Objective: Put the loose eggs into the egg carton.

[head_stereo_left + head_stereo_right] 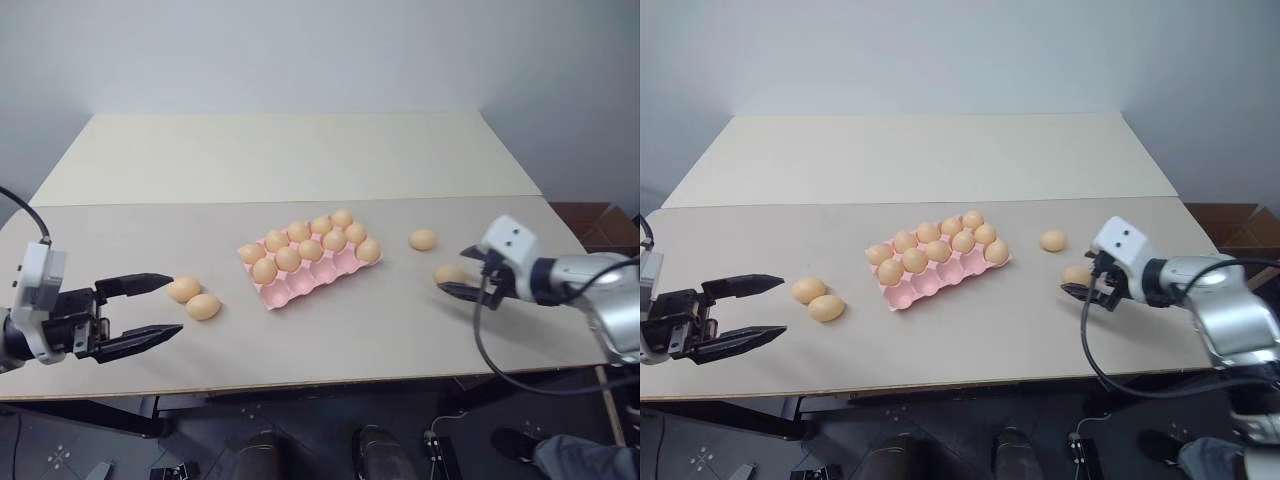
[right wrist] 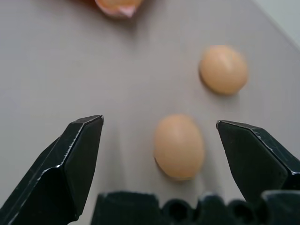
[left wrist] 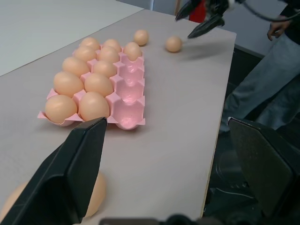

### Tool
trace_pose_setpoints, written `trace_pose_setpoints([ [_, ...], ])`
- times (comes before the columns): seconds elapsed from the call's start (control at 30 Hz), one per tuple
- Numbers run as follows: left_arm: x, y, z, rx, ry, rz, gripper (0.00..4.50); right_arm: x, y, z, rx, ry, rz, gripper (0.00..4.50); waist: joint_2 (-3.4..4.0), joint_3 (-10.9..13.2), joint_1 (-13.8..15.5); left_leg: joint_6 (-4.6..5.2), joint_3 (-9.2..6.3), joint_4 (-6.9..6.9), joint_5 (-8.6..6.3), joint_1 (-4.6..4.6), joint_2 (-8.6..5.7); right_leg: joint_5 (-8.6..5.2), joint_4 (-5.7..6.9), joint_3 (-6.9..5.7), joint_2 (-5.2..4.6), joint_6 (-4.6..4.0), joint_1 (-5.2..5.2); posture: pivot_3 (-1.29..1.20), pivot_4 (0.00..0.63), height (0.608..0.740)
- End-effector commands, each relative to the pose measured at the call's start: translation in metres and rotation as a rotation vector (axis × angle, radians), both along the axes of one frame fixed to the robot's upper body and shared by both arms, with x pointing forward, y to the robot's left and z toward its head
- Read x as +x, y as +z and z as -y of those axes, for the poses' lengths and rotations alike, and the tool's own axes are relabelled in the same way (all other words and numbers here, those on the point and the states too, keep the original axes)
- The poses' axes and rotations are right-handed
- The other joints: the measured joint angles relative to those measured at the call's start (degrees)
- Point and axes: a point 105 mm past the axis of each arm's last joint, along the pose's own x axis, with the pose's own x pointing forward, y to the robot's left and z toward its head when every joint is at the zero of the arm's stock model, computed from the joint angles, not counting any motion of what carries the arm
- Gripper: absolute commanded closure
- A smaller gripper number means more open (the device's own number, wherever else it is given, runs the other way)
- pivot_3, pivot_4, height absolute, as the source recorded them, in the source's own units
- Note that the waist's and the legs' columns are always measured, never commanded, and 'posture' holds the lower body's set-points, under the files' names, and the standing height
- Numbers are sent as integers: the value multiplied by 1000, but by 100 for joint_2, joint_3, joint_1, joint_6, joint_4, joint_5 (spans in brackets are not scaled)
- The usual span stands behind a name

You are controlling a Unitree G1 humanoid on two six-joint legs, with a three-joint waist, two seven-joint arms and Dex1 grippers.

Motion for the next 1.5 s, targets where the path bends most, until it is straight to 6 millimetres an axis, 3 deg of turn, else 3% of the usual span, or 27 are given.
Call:
trace_pose_setpoints([
  [0.03,-5,8,2,16,-10,27,0,12,0,10,-61,-31,30,422,0,0,3,0,0,-1,0,-4,0,-1,0,-1,0,0,-3,0,150,740],
  [0.27,-7,14,4,25,-13,41,0,18,4,7,-45,-39,47,2554,1,0,20,0,1,0,0,-2,1,0,2,-5,-2,0,1,0,150,740],
  [0.4,-7,16,6,29,-33,45,0,12,29,-2,-36,-17,116,2554,1,1,16,-2,1,1,1,1,1,1,4,-4,-1,0,3,0,150,740],
  [0.53,-1,18,7,31,-43,52,0,2,67,-45,54,71,197,2554,3,1,2,-2,-10,-1,1,-1,4,0,10,-4,2,0,-5,0,150,740],
  [0.63,2,18,8,29,-58,50,0,1,81,-80,118,146,252,2554,3,1,-33,-2,-22,-1,1,7,9,1,10,0,6,-2,0,0,150,740],
  [0.7,5,17,9,27,-58,50,0,5,83,-100,157,164,265,2554,2,1,-28,-2,-24,0,1,10,12,1,10,-1,11,-3,3,0,150,740],
  [0.83,6,17,11,18,-70,43,0,14,68,-139,185,198,254,2554,2,1,-12,-3,-19,-1,1,0,9,1,11,-4,9,-4,-4,0,150,740],
  [1.07,8,16,14,11,-78,43,0,30,49,-165,183,165,246,2554,3,1,15,-4,-5,1,2,-11,-5,2,9,-11,-7,-4,-6,0,150,740],
  [1.17,8,16,15,9,-83,42,0,32,46,-161,159,146,248,1689,2,1,16,-5,-8,0,3,-8,-3,2,11,-15,-4,-4,-5,0,150,740],
  [1.33,7,17,13,11,-84,33,0,12,74,-157,202,181,279,39,3,2,6,-6,-11,-2,3,-9,2,2,13,-17,0,-4,-8,0,150,740],
  [1.5,5,16,12,18,-82,28,0,-16,100,-131,241,175,303,39,3,1,18,-6,-26,-2,3,-9,3,2,11,-18,0,-4,-6,0,150,740],
])
